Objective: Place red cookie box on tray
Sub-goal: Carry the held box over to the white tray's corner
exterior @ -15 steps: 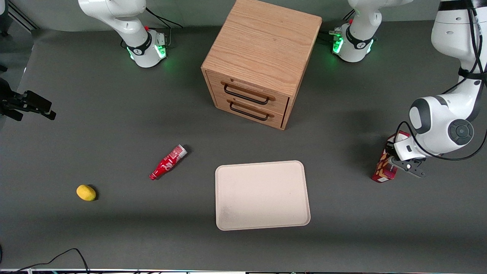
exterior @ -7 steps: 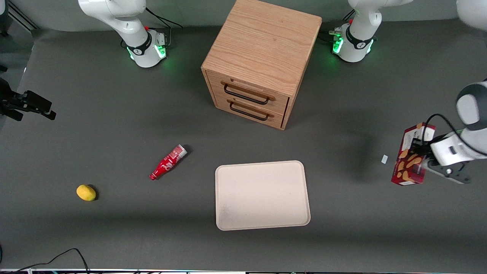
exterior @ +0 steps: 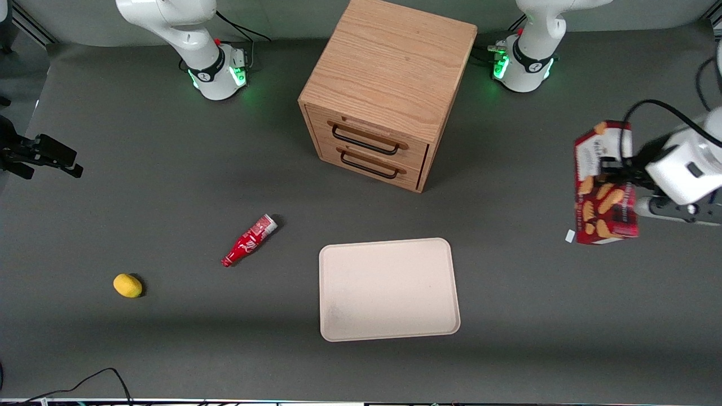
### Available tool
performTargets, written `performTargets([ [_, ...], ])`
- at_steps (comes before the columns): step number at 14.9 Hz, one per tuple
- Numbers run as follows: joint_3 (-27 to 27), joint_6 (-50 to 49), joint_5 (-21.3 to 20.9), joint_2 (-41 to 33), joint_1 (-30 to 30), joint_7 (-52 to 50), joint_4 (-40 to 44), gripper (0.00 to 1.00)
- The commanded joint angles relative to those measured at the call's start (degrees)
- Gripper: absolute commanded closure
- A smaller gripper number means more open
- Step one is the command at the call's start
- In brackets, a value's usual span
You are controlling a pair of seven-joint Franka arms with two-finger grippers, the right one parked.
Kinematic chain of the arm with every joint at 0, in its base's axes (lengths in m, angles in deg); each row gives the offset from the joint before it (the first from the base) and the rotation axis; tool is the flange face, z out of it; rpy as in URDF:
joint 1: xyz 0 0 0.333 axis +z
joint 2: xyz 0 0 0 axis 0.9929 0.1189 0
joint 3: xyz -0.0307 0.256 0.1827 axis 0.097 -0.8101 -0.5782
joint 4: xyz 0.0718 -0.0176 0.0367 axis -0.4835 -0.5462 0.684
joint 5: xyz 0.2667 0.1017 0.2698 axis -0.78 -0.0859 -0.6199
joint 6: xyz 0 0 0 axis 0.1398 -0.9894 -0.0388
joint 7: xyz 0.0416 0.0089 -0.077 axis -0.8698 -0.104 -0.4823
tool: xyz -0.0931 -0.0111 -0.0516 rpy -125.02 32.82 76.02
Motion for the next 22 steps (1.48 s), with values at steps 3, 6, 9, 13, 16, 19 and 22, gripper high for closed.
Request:
performTargets([
  [3, 11.84, 9.29, -0.84, 7.29, -0.43, -19.01, 1.32, 1.00],
  [6, 15.27, 18.70, -6.87, 14.94, -1.92, -24.46, 0.53, 1.00],
  [9, 17.03, 29.41, -13.83, 21.71, -2.80, -28.43, -2.27, 1.00],
  [13, 17.22, 42.17, -22.35, 28.74, -4.29, -33.43, -4.92, 1.00],
  [16, 17.13, 46.31, -30.08, 32.71, -6.05, -39.23, -5.36, 1.00],
  [19, 16.95, 48.87, -32.13, 34.30, -6.06, -40.13, -6.68, 1.00],
  [22, 16.78, 49.23, -33.44, 34.65, -6.05, -39.87, -6.59, 0.48],
])
